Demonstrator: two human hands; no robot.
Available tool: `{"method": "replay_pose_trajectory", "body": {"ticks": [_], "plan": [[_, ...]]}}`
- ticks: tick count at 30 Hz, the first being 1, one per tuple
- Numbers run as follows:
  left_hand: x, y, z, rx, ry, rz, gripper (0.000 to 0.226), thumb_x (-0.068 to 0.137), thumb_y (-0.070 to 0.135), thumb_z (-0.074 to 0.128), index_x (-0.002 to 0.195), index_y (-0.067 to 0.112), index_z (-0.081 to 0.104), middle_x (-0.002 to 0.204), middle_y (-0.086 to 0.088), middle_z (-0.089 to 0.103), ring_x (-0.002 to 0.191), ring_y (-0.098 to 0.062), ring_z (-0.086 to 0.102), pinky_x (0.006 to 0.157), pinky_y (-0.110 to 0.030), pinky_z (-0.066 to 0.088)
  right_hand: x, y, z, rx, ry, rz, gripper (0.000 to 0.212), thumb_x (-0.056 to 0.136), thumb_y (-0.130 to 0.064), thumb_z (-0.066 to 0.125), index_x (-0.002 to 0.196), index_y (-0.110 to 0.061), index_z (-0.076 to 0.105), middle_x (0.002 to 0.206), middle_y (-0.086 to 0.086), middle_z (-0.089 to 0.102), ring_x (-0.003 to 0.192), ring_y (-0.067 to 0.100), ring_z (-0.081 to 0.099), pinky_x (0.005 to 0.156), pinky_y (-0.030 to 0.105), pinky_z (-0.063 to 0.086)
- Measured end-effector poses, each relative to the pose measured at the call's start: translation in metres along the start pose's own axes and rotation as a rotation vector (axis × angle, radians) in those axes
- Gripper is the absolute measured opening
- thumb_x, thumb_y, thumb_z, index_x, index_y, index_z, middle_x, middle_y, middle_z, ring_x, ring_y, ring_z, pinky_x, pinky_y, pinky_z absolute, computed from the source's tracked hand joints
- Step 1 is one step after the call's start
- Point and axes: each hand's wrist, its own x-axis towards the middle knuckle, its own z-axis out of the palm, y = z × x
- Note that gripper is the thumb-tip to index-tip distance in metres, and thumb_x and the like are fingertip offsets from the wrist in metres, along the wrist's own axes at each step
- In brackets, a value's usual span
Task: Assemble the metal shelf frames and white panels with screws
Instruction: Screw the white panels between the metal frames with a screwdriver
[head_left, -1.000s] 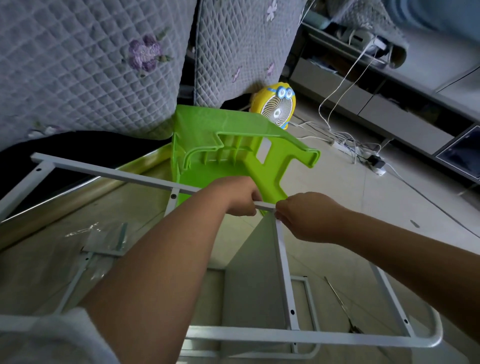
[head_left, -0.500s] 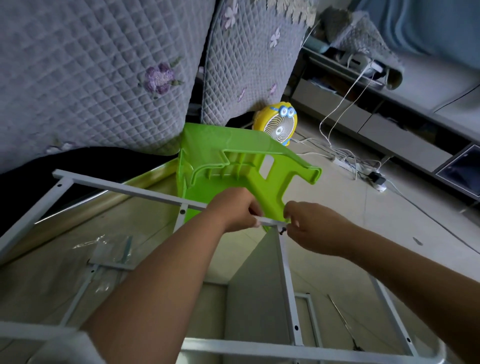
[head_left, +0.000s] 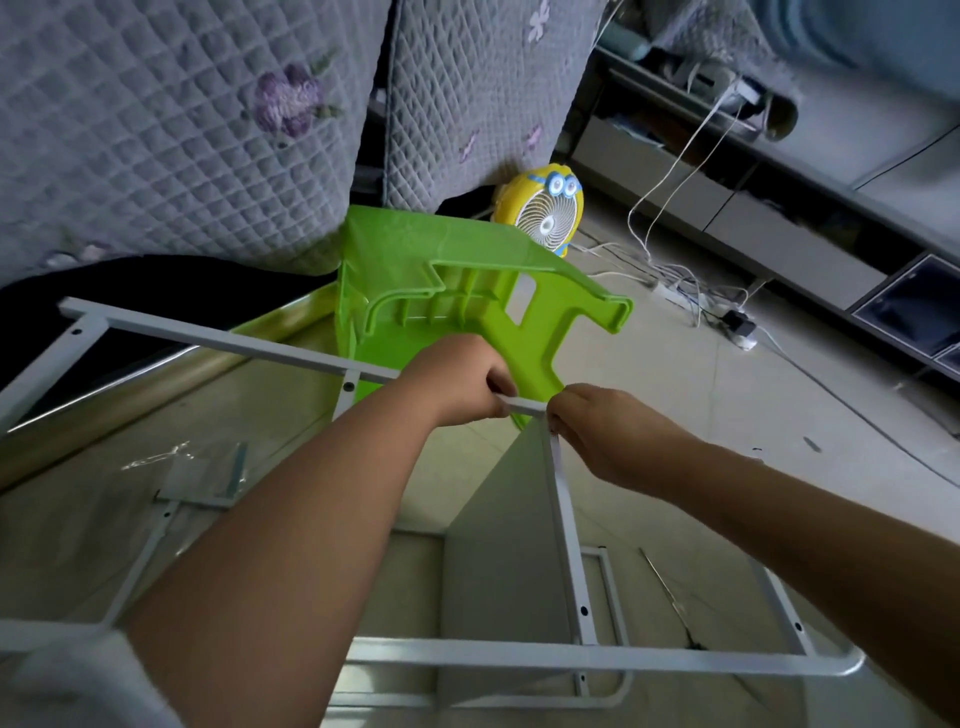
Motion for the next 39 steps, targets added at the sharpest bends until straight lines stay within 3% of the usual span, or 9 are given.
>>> {"method": "replay_pose_trajectory", "body": {"ticks": [4,9,16,22,24,27,32,36,39], "plan": [[0.0,-0.001,0.001,-0.007,0.005,-0.003,0.029,0.079,0.019,0.07,0.107,0.015,0.07,0.108,-0.001,0.069,0.101,-0.014,0.062,0.087,-0.028,0.048,0.004,-0.015,0.012,-0.062,0.024,0.18,0.023,0.099,-0.02,0.029,0.111,-0.006,0.044,0.115,0.014,0.052,0.104,0.031,0.054,0.07,0.035,0.033],[0.001,-0.002,0.002,0.006,0.006,-0.013,0.029,0.078,0.02,0.071,0.107,0.017,0.071,0.107,0.0,0.07,0.099,-0.013,0.063,0.084,-0.023,0.049,0.007,-0.023,0.015,-0.06,-0.053,0.37,0.021,0.093,-0.011,0.04,0.111,-0.007,0.05,0.116,0.014,0.059,0.108,0.031,0.057,0.083,0.036,0.044],[-0.005,0.001,0.0,0.132,-0.02,-0.001,0.027,0.085,0.023,0.063,0.111,0.02,0.068,0.11,0.0,0.067,0.102,-0.017,0.059,0.08,-0.025,0.045,0.014,-0.023,0.017,0.097,-0.075,0.401,0.033,0.1,-0.019,0.027,0.114,-0.005,0.054,0.116,0.018,0.058,0.109,0.032,0.055,0.086,0.036,0.044],[-0.017,0.001,0.005,0.371,-0.083,0.021,0.045,0.081,0.007,0.054,0.125,0.015,0.056,0.124,-0.007,0.058,0.12,-0.024,0.045,0.096,-0.029,0.04,-0.049,0.021,-0.006,0.285,-0.002,0.372,0.037,0.099,-0.034,0.033,0.065,-0.018,0.038,0.098,0.018,0.06,0.098,0.029,0.055,0.07,0.032,0.033],[-0.024,0.011,0.015,0.403,0.09,0.142,0.045,0.072,0.001,0.048,0.115,0.005,0.063,0.115,-0.012,0.063,0.114,-0.031,0.052,0.096,-0.035,0.043,-0.078,0.043,-0.003,0.229,-0.014,0.386,0.039,0.098,-0.032,0.035,0.06,-0.023,0.027,0.08,0.007,0.051,0.084,0.025,0.051,0.066,0.03,0.031],[-0.027,0.035,0.04,0.435,0.296,0.369,0.046,0.063,0.014,0.035,0.089,0.001,0.071,0.086,-0.014,0.069,0.087,-0.031,0.063,0.074,-0.04,0.054,-0.121,0.08,0.014,0.261,0.12,0.458,0.028,0.095,-0.022,0.042,0.068,-0.015,0.047,0.073,0.001,0.045,0.075,0.023,0.046,0.067,0.031,0.035],[-0.011,0.121,0.111,0.418,0.157,0.591,0.036,0.073,0.019,0.04,0.082,0.001,0.069,0.085,-0.016,0.066,0.09,-0.027,0.052,0.083,-0.033,0.037,-0.181,0.134,0.076,0.484,0.396,0.694,0.017,0.09,-0.008,0.05,0.089,0.004,0.062,0.085,0.012,0.057,0.074,0.022,0.048,0.067,0.028,0.036],[0.016,0.177,0.16,0.391,0.0,0.548,0.047,0.077,0.032,0.037,0.089,0.0,0.07,0.089,-0.019,0.067,0.088,-0.035,0.064,0.08,-0.037,0.051,-0.21,0.156,0.147,0.557,0.197,0.84,0.021,0.094,-0.015,0.044,0.098,-0.001,0.059,0.095,0.012,0.059,0.078,0.023,0.049,0.067,0.026,0.034],[0.04,0.193,0.18,0.414,-0.059,0.429,0.059,0.08,0.04,0.031,0.102,-0.003,0.065,0.108,-0.023,0.062,0.109,-0.037,0.054,0.096,-0.041,0.041,-0.222,0.167,0.202,0.595,0.007,0.909,0.025,0.096,-0.019,0.04,0.101,-0.002,0.058,0.101,0.015,0.062,0.079,0.022,0.05,0.064,0.025,0.031]]}}
